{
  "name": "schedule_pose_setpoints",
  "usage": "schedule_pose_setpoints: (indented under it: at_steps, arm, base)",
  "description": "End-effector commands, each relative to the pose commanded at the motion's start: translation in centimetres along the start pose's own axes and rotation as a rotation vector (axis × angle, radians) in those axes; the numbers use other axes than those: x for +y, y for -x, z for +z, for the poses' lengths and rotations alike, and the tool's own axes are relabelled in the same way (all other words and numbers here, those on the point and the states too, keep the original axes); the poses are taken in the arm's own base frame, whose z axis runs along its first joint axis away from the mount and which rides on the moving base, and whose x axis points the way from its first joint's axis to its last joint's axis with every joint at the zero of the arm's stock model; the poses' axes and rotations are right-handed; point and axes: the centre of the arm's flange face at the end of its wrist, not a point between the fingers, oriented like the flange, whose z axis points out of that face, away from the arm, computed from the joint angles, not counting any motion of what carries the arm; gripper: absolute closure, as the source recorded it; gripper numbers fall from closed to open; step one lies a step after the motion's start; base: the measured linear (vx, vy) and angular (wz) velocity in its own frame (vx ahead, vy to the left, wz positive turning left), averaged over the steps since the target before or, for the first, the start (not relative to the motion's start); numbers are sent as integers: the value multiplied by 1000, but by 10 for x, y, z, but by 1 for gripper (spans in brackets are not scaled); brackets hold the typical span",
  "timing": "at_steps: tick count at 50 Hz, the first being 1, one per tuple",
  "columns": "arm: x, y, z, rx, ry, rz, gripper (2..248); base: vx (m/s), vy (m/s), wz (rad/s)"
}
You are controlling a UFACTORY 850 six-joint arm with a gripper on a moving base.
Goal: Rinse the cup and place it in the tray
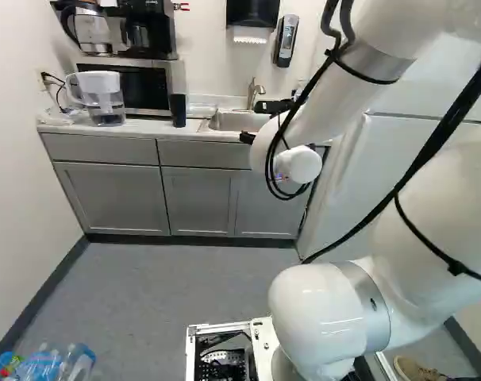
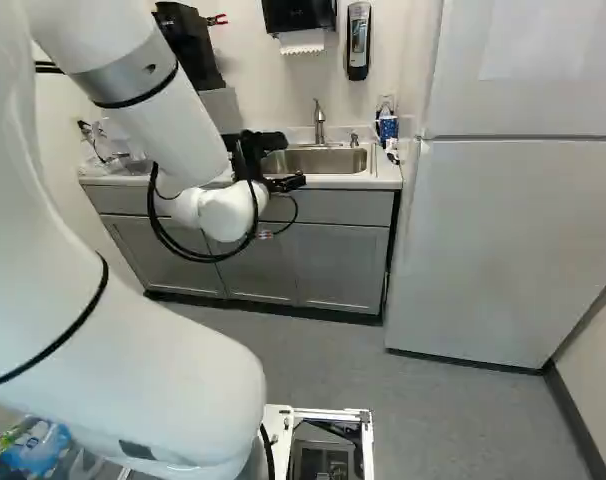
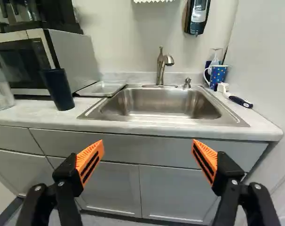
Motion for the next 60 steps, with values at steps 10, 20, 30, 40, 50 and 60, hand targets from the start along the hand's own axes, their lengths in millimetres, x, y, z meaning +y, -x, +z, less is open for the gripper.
schedule_pose_setpoints:
  at_steps: [10, 20, 30, 40, 50, 60]
  arm:
    - [0, -9, 4, 3, 0, 0, 3]
    - [0, -18, 7, 4, 0, 0, 3]
    - [0, -28, 11, 11, 0, 0, 3]
    - [0, -38, 15, 22, 0, 0, 3]
    - [0, -48, 19, 31, 0, 0, 3]
    - [0, -58, 23, 32, 0, 0, 3]
  base:
    - [0, 0, 0]
    - [0, 0, 0]
    - [0, 0, 0]
    - [0, 0, 0]
    - [0, 0, 0]
    - [0, 0, 0]
